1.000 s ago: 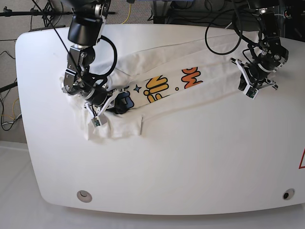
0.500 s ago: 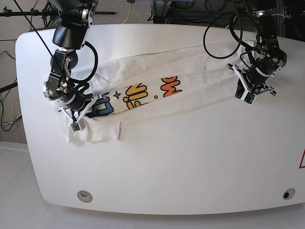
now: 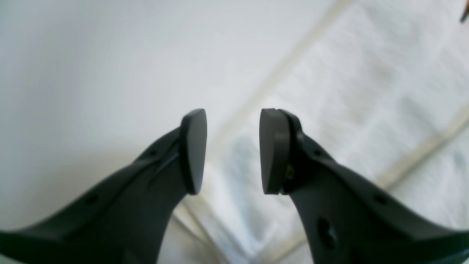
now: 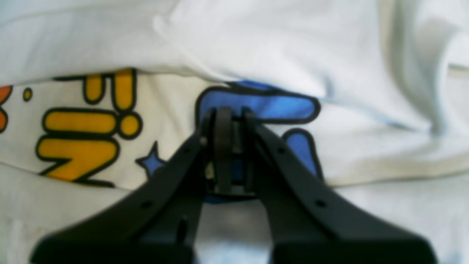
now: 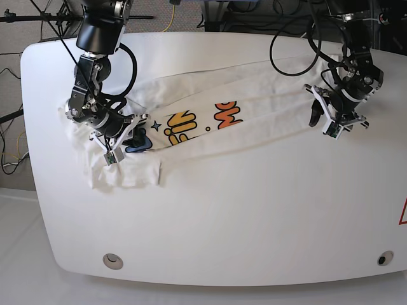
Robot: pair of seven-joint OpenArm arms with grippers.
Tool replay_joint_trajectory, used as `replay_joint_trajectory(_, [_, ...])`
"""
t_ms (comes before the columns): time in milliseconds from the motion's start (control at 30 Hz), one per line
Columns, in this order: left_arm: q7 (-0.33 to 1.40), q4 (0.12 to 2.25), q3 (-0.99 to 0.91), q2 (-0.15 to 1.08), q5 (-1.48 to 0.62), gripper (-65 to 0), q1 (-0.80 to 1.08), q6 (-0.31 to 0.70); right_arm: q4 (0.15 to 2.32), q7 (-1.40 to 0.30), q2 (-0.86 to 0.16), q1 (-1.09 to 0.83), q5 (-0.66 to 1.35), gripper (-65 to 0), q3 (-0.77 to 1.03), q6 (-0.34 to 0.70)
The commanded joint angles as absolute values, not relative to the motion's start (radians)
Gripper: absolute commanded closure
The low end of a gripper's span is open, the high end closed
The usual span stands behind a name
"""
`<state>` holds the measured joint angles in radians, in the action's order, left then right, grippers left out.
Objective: Fold the T-shirt properly
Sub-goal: 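Regrasp the shirt with both grippers and pull it straight, then drag the folded shirt with both grippers away from the arm bases and spread it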
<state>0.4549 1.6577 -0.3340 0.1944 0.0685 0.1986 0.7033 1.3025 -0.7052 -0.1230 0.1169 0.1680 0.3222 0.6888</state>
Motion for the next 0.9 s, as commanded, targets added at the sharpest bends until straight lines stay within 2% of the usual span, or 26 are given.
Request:
replay_joint_trajectory(0, [0.43, 1.713, -0.36, 0.203, 0.056, -21.7, 0.191, 0.698, 1.337, -0.734, -0.131, 0.133, 0.142, -4.4, 0.32, 0.687])
replay_joint_trajectory(267, [0.444, 1.81, -0.404, 0.199, 0.054, -21.9, 0.2, 0.698, 1.495, -0.739, -0.13, 0.11, 0.142, -4.5, 0.354, 0.687])
replay_joint_trajectory(567, [0.7, 1.801, -0.398, 0.193, 0.05, -21.7, 0.217, 0.698, 1.564, -0.794, -0.134, 0.088, 0.133, -4.5, 0.429, 0.687])
replay_joint_trajectory(867, [0.817, 1.75, -0.394, 0.162, 0.056, -21.7, 0.243, 0.698, 1.547, -0.8, -0.136, 0.067, 0.131, -4.4, 0.476, 0.685])
